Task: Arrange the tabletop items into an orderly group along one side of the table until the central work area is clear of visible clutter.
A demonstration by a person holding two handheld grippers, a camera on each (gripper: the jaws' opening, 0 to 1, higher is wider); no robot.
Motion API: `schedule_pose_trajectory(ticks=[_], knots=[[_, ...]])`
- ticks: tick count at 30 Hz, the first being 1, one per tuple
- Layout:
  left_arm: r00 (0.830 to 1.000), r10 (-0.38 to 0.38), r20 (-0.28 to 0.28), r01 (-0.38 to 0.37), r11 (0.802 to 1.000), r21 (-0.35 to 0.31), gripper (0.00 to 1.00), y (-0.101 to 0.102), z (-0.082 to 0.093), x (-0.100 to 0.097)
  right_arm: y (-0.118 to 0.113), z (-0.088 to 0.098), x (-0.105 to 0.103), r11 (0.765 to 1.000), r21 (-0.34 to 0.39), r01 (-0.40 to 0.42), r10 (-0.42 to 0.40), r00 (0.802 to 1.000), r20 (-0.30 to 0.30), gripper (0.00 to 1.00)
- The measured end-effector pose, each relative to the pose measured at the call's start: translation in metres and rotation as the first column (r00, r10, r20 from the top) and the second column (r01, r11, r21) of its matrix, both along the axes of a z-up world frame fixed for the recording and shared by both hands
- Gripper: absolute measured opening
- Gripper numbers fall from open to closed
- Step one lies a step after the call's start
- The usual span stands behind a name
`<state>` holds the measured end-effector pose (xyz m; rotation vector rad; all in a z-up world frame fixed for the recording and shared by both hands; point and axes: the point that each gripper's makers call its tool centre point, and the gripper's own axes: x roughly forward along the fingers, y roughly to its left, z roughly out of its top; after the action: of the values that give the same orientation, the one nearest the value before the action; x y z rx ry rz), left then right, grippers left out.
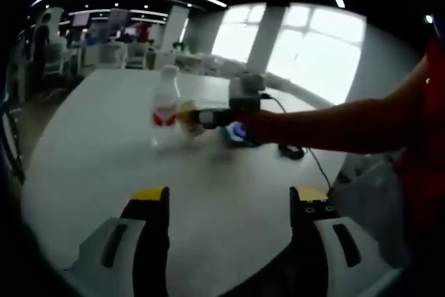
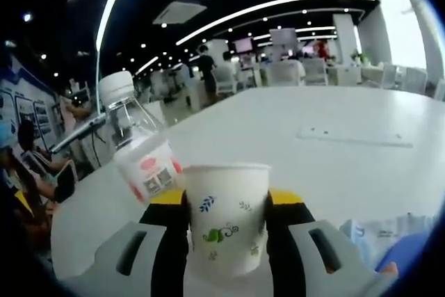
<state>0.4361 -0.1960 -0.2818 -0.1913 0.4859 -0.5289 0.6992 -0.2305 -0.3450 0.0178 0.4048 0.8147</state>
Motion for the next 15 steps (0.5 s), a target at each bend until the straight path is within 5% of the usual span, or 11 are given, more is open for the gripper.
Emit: schedule_pose_trajectory(ticks=[15], knots=[[1.000, -0.008, -0.005, 0.008, 1.000, 0.005, 0.66, -0.0020, -0.0013, -0.0005, -0.0062, 0.0011, -0.0034, 1.000, 0.009, 0.003, -0.003, 1.000, 0.000, 0.44]])
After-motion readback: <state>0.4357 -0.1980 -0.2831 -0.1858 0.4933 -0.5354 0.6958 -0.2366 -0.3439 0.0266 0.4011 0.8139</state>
